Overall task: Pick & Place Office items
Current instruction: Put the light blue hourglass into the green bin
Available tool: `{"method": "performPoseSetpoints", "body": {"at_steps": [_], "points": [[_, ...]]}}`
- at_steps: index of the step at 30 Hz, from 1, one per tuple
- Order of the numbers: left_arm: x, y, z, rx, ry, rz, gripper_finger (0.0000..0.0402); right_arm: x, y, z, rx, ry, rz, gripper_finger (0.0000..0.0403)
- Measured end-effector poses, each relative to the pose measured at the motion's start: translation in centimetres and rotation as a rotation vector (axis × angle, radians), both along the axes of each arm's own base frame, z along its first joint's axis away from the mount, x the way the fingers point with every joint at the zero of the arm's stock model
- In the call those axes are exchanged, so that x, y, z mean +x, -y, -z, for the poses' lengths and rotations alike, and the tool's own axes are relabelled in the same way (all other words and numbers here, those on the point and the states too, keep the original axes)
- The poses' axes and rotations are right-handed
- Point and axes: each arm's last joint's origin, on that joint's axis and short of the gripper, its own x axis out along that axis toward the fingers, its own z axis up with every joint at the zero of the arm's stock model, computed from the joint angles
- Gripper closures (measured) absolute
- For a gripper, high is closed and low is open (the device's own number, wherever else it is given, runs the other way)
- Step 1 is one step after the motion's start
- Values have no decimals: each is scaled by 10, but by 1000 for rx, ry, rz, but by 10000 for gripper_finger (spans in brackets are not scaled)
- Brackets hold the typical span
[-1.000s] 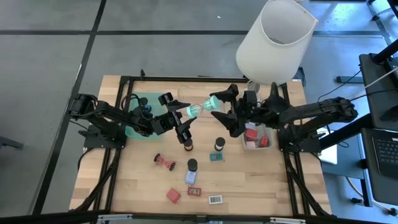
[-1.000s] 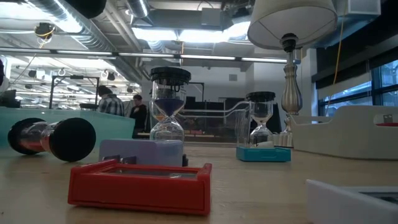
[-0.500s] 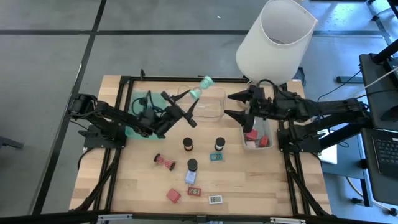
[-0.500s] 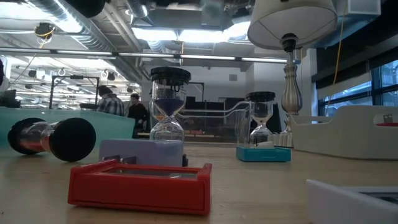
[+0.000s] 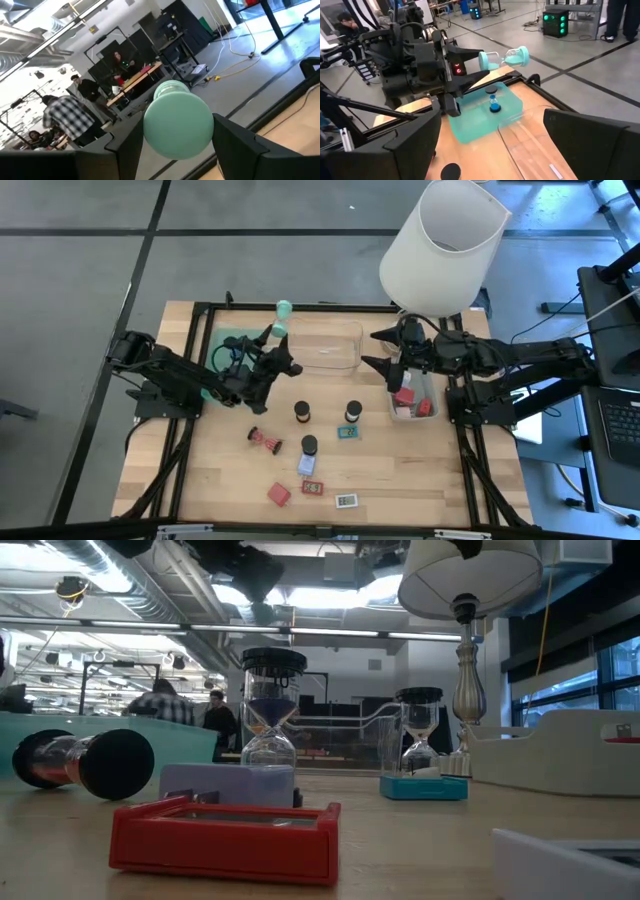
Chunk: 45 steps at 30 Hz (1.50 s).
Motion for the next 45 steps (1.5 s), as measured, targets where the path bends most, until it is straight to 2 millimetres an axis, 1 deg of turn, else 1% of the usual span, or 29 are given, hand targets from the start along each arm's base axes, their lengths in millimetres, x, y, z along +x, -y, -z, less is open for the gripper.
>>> {"method": "performPoseSetpoints", "body": {"at_steps": [2,4,6,9,12,14,16,18,20,22,24,26,29,31,33,35,38,40,43,45], "points": [[-1,-8,-2,1,-4,-27,196,0,0,0,-1,-1,5,49],[-2,-23,-9,-2,10,-80,196,0,0,0,-1,0,5,49],[-5,-41,-23,-4,53,-136,196,0,0,0,-1,5,5,49],[-9,-66,-53,17,150,-178,196,0,1,-2,9,19,10,49],[-7,-81,-74,51,183,-175,196,1,2,-1,26,23,20,49],[-2,-84,-79,63,158,-142,196,1,3,-2,26,24,26,49],[7,-85,-75,64,147,-40,196,1,6,-2,25,25,36,49],[17,-83,-68,21,169,153,196,1,8,-2,24,33,56,49],[24,-85,-62,-99,223,387,196,1,11,-2,24,35,78,49],[28,-90,-57,-246,286,562,196,1,13,-2,36,39,91,49],[30,-94,-52,-362,320,671,196,1,15,-2,47,43,95,49],[30,-95,-46,-466,309,757,196,1,15,-2,47,41,97,49],[29,-90,-34,-659,236,890,196,1,16,-1,46,33,100,49],[26,-86,-24,-807,175,940,196,1,16,-1,44,26,101,49],[19,-82,-16,-947,115,942,196,1,16,0,41,19,100,49],[9,-79,-11,-1060,59,887,196,1,16,0,39,14,100,49],[-14,-76,-13,-1159,4,783,196,0,16,1,35,2,100,49],[-31,-74,-20,-1176,-6,727,196,0,16,2,34,-10,101,49],[-62,-72,-37,-1195,4,652,196,0,16,3,34,-22,101,49],[-84,-72,-48,-1187,8,564,196,0,16,3,36,-22,101,49]]}}
